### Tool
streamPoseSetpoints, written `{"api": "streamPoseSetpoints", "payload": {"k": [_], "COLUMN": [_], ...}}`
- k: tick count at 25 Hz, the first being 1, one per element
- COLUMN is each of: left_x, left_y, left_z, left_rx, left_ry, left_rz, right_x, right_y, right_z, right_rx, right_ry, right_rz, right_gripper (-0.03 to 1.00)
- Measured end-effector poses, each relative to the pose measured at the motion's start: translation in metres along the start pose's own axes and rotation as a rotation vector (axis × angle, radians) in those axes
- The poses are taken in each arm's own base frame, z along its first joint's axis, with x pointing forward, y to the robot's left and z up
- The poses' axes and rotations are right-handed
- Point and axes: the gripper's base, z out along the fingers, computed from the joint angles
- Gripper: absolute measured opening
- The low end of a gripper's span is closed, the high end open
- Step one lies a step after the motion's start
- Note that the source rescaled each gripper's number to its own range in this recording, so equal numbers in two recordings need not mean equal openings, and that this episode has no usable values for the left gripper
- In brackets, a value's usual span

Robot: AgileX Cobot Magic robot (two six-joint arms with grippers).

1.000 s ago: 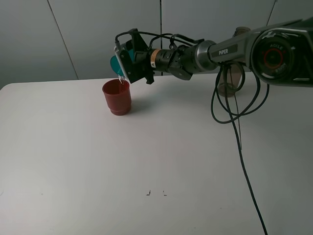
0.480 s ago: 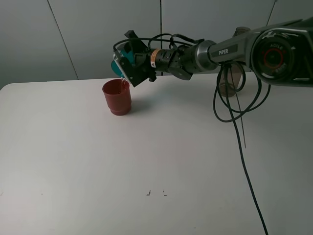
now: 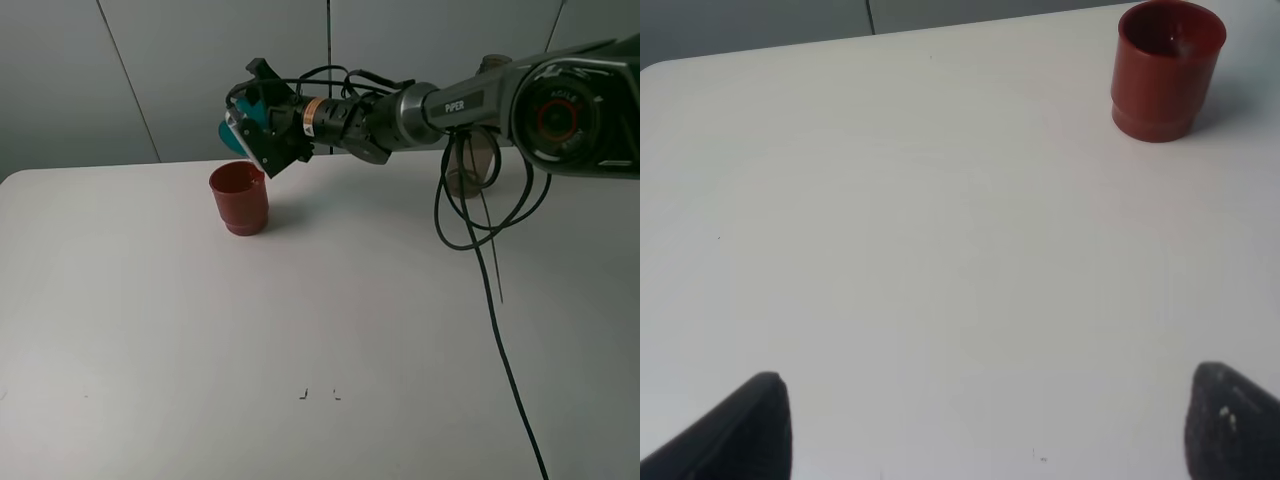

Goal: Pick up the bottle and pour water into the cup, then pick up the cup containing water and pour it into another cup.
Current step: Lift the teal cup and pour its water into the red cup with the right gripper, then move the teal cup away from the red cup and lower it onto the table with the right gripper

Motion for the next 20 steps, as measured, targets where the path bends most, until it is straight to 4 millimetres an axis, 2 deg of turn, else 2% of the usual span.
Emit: {"api": "streamPoseSetpoints", "payload": {"k": [5, 9, 16, 20], "left_x": [0.0, 0.0, 0.0, 0.0], "left_y": [0.0, 0.0, 0.0, 0.0], "left_z": [0.0, 0.0, 0.0, 0.0], "left_rx": [0.0, 0.0, 0.0, 0.0], "left_ry": [0.0, 0.0, 0.0, 0.0], "left_rz": [0.0, 0.0, 0.0, 0.0], "right_x": [-0.001, 0.0, 0.002, 0.01], "right_y": [-0.001, -0.001, -0.004, -0.022], "right_z": [0.0, 0.0, 0.0, -0.006], "right_rx": [0.006, 0.009, 0.023, 0.022], "right_ry": [-0.001, 0.007, 0.02, 0.053], "right_rz": [-0.006, 0.128, 0.592, 0.925], "right_gripper": [0.05, 0.05, 0.05, 0.05]}}
